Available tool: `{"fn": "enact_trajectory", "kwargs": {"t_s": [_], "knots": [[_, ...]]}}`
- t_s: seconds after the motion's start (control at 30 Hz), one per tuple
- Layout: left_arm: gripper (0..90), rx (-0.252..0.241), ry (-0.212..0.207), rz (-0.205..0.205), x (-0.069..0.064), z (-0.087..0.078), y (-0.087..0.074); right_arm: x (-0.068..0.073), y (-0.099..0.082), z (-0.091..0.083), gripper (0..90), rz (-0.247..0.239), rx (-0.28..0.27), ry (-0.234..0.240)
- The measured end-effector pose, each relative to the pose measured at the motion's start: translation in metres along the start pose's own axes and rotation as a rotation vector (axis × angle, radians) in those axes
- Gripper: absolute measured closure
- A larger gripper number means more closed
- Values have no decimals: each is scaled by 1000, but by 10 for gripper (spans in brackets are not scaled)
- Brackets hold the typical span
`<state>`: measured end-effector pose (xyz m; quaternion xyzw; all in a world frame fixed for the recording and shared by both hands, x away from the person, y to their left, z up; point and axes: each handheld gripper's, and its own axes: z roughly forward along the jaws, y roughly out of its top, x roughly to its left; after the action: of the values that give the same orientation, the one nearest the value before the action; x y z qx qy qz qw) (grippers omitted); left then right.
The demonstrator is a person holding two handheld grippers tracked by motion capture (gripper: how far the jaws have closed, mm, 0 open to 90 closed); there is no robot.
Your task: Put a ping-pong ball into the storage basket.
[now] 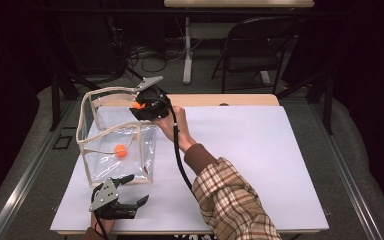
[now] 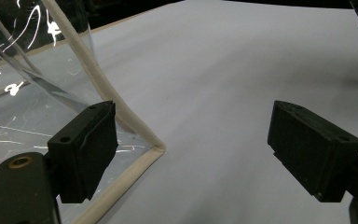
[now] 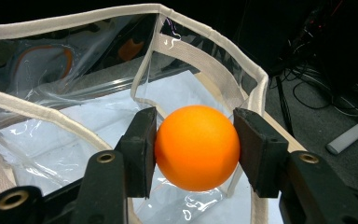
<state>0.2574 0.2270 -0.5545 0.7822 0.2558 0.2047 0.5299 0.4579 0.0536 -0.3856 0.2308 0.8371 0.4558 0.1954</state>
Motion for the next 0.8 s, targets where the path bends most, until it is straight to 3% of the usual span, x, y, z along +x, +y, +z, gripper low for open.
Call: {"fn": "enact_trajectory", "kwargs": {"t_s": [0.8], "knots": [[159, -1, -2, 2, 0, 0, 0, 5, 0, 16, 506, -14, 37, 26]]}}
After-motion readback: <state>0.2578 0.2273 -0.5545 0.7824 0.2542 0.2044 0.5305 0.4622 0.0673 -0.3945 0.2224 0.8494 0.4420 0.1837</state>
